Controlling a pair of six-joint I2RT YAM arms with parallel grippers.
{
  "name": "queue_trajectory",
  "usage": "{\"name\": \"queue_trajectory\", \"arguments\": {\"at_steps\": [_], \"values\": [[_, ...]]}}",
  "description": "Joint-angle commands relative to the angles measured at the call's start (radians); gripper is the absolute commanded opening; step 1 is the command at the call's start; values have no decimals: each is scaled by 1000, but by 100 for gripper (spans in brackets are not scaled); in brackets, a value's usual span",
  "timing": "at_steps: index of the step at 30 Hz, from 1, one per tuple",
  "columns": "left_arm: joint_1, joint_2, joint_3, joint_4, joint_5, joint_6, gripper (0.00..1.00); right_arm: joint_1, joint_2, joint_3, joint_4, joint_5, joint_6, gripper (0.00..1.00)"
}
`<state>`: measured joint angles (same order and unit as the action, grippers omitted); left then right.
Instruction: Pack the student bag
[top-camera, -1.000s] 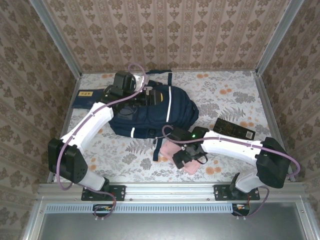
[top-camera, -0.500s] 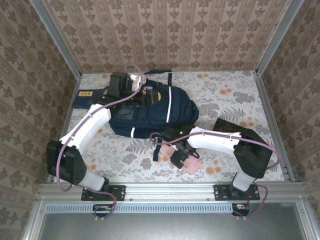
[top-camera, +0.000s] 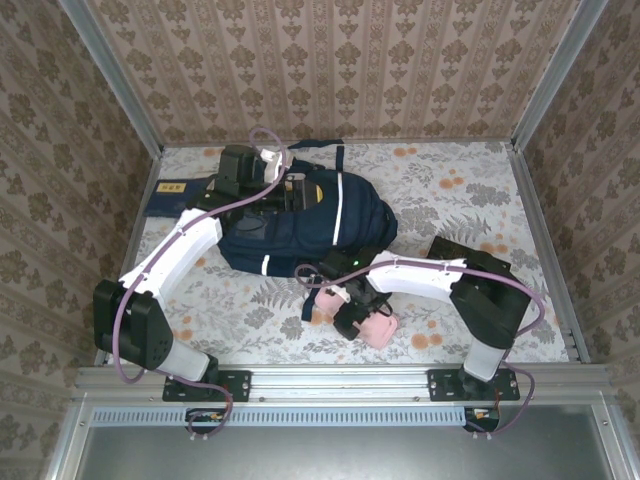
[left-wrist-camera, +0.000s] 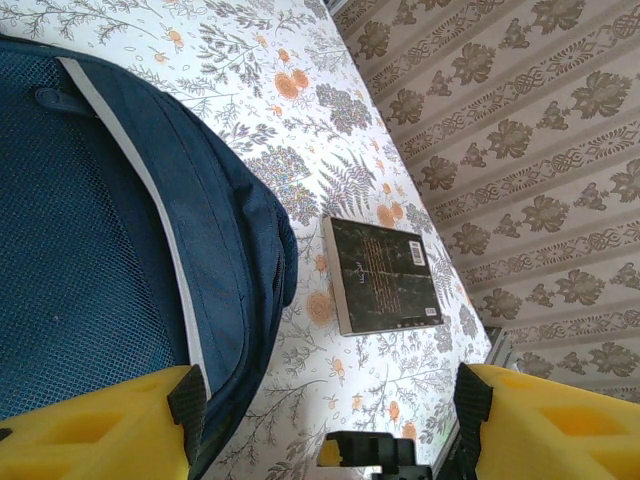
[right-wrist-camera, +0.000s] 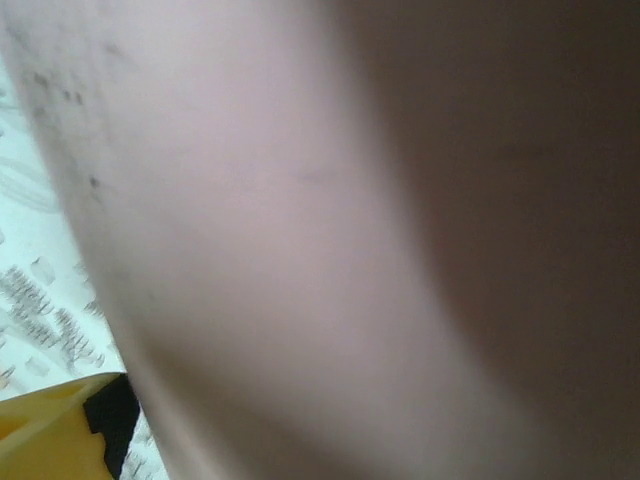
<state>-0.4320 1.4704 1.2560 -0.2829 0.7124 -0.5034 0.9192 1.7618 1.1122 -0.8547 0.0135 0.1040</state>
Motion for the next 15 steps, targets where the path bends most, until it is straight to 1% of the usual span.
{"name": "queue_trajectory", "arguments": {"at_steps": [1,6,9,12,15], "values": [[1,-13,-7,27,30,1,69,-7,55,-31,37,-9,12,100],[3,-3,-6,30,34,-3,69,0,75,-32,57,-14,27,99],[7,-4,-6,28,32,-6,69,0,53,-39,59,-2,40,92],[14,-9,-3,19,22,-11,69,0,-3,-49,59,5,49,83],[18,-27,2,-8,-21,-19,69,-1,-92,-55,52,7,61,80]]}}
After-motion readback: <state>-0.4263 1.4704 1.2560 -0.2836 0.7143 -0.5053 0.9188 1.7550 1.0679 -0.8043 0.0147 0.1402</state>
